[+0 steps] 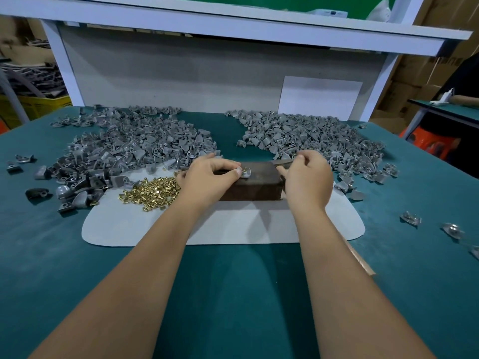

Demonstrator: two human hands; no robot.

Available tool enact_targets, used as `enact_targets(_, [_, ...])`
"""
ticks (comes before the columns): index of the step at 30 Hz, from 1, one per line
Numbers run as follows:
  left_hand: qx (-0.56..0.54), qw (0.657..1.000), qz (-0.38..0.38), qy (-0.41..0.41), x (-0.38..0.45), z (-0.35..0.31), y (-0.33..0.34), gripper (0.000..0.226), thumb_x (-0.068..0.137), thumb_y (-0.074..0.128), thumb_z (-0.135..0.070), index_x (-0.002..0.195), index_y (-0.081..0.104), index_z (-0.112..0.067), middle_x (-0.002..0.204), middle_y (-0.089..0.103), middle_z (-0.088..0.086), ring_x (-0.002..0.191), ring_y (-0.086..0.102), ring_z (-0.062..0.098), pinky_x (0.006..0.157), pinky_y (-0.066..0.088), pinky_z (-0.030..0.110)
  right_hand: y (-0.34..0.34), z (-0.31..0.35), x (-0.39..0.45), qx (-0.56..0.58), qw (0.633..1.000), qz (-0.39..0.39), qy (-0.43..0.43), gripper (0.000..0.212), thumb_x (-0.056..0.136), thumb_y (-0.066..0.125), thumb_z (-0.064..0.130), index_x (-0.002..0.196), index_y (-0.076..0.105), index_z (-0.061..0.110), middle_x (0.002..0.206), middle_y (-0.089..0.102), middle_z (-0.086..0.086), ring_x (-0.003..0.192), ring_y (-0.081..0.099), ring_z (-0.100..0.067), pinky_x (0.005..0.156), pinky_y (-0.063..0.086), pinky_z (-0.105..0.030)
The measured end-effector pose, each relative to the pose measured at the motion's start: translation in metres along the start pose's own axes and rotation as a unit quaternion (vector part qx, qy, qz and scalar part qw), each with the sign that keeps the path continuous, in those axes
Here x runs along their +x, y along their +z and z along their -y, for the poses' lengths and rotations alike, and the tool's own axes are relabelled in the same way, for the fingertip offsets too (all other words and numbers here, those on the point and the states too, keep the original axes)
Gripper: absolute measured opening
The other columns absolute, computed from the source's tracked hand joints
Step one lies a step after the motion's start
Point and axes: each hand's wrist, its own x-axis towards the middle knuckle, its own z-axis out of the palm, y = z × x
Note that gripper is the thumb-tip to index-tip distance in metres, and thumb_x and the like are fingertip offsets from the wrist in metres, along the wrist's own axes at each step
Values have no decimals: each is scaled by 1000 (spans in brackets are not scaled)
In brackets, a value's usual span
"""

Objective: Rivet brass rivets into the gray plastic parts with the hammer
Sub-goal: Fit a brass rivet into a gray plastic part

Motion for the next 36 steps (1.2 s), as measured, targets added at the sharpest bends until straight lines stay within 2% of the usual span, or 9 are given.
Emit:
enact_targets(5, [-25, 1000, 12, -6, 0, -1, 0, 25, 92, 67, -32, 71, 67, -45, 109, 67, -26, 138, 38, 7, 118, 19, 52, -8, -5, 6, -245, 963, 107, 16, 29, 91, 52, 38, 82, 60, 12, 95, 65, -13, 93, 58, -33, 78, 48, -37])
enact_targets(9, [-45, 999, 17, -15, 0, 0, 0, 23, 92, 67, -32, 72, 69, -42, 103, 67, -28, 130, 50, 12, 115, 27, 52, -11, -4, 4, -328, 930, 166, 5, 15, 92, 52, 30, 93, 54, 15, 113, 58, -15, 107, 50, -35, 77, 40, -35])
enact_targets(12, [-38, 999, 12, -14, 1, 0, 1, 23, 92, 66, -34, 71, 68, -44, 107, 68, -25, 124, 53, 11, 114, 29, 51, -14, -3, 2, -380, 909, 171, -8, 25, 93, 48, 26, 113, 57, 13, 120, 55, -15, 113, 48, -34, 76, 34, -34])
enact_targets(21, [-7, 999, -33, 7, 0, 2, 7, 19, 88, 70, -34, 75, 66, -46, 110, 70, -12, 115, 58, 15, 108, 37, 51, -23, 0, 0, -386, 905, 181, 15, 11, 90, 52, 30, 87, 45, 22, 94, 57, -7, 96, 53, -31, 56, 28, -25])
enact_targets(23, [-3, 999, -39, 6, 0, 2, 6, 14, 88, 71, -34, 78, 68, -44, 108, 70, -12, 113, 59, 15, 108, 37, 52, -23, 1, 0, -397, 897, 193, 13, 6, 87, 53, 25, 91, 49, 23, 90, 55, -5, 94, 53, -30, 56, 29, -24])
enact_targets(25, [5, 999, -43, 3, 0, 0, 6, 12, 88, 70, -35, 80, 69, -44, 105, 69, -15, 110, 59, 14, 107, 37, 51, -21, 2, -1, -408, 891, 199, 10, 19, 88, 52, 23, 106, 57, 19, 106, 60, -7, 103, 54, -31, 66, 35, -28])
enact_targets(28, [18, 998, -52, -2, -2, -2, 6, 17, 86, 71, -37, 74, 66, -47, 96, 66, -22, 110, 58, 10, 108, 37, 49, -21, 4, -1, -403, 900, 163, 13, 35, 87, 55, 18, 121, 50, 11, 118, 59, -10, 110, 55, -30, 71, 36, -32])
enact_targets(32, [28, 997, -65, -6, -3, -2, 7, 16, 83, 74, -40, 72, 64, -47, 92, 62, -26, 113, 56, 8, 111, 33, 47, -31, 9, 3, -398, 908, 128, -7, 31, 88, 54, 14, 118, 46, 9, 94, 62, -7, 86, 56, -29, 65, 36, -33])
enact_targets(36, [16, 998, -63, -8, -4, -2, 8, 22, 84, 73, -38, 67, 63, -48, 84, 59, -31, 110, 58, 10, 109, 35, 47, -55, 12, -3, -387, 918, 79, -44, 11, 92, 52, 18, 103, 51, 16, 69, 45, 0, 70, 48, -27, 56, 32, -30])
